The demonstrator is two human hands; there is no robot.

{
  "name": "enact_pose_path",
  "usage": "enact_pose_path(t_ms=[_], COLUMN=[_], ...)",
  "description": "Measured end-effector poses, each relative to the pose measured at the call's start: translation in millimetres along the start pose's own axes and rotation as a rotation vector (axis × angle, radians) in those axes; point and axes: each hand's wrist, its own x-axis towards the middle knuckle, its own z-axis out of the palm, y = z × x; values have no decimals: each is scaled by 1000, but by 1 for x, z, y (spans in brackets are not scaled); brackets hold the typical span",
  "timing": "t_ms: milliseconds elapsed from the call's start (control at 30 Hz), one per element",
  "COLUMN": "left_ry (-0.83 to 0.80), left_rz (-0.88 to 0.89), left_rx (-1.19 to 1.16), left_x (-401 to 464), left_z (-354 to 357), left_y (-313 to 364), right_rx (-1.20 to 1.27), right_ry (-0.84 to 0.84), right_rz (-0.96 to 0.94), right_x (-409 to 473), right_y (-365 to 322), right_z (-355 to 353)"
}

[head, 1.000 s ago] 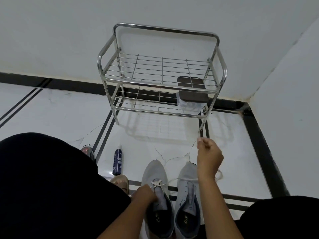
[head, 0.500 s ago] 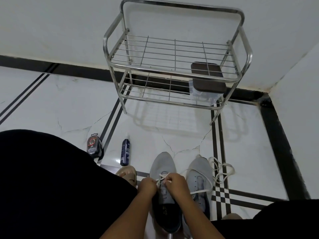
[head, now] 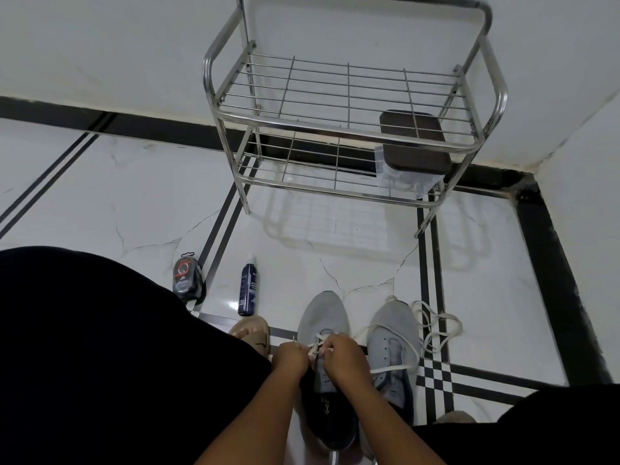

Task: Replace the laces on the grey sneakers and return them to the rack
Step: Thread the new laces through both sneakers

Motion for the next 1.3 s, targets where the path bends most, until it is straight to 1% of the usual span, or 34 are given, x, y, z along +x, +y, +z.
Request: enact_pose_path(t_ms=[133, 267, 333, 367, 400, 467, 533, 567, 600, 667, 733, 767, 800, 833, 867, 900, 933, 967, 1033, 1067, 1100, 1133, 1167, 1200, 1233, 1267, 1300], left_ry=[21, 91, 42, 51, 69, 84, 112, 108, 126, 148, 316, 452, 551, 620, 675, 703, 754, 786, 647, 537, 383, 254, 145, 90, 92, 133, 177], left_rz=[-77, -105, -121, -128, -148, -123, -108, -109, -113, -134, -181, -267, -306, -358, -397, -438, -438, -343, -32, 50, 70, 75, 56, 32, 6, -20, -63], left_rx=[-139, -284, -280, -260, -297, -281, -246, -196, -181, -154, -261, -384, -469, -593, -636, -626, -535, -409, -224, -74, 67, 154, 183, 160, 104, 17, -139], left_x=[-2, -7, -4, -3, -5, -9, -10, -5, -7, -6, -4, -1, 1, 3, 8, 8, 0, -7, -25, -27, -27, -23, -23, -25, -27, -27, -31], left_z=[4, 5, 5, 5, 4, 4, 5, 8, 7, 5, -12, -29, -50, -77, -99, -114, -126, -126, -105, -83, -61, -40, -24, -11, -5, -5, -6], left_y=[1, 5, 5, 5, 6, 7, 8, 5, 6, 5, 6, 6, 5, 6, 4, 7, 14, 22, 41, 41, 38, 31, 25, 19, 15, 13, 16], right_rx=[-134, -151, -110, -92, -93, -136, -252, -305, -334, -352, -342, -323, -311, -301, -294, -285, -278, -274, -254, -237, -227, -223, -226, -232, -231, -233, -232], right_ry=[26, 56, 22, 2, -4, 62, 160, 158, 124, 5, -58, -67, -71, -77, -82, -87, -93, -97, -68, -44, -28, -22, -21, -19, -16, -15, -17], right_rz=[-8, -5, -35, -53, -66, -77, -50, -18, 22, 108, 149, 163, 172, 187, 199, 210, 214, 214, 181, 161, 153, 154, 160, 161, 160, 159, 162], right_x=[-3, -7, -6, -6, -6, -8, -13, -16, -19, -24, -26, -27, -27, -27, -27, -26, -25, -24, -21, -19, -18, -18, -19, -20, -20, -21, -22], right_y=[-3, -10, -8, -6, -4, 2, 9, 12, 15, 24, 31, 33, 34, 33, 33, 33, 32, 29, 22, 19, 16, 13, 11, 11, 12, 13, 15], right_z=[2, 4, 3, 2, 1, -2, -7, -9, -11, -11, -8, -7, -7, -8, -8, -8, -8, -11, -14, -14, -15, -15, -14, -14, -13, -13, -13])
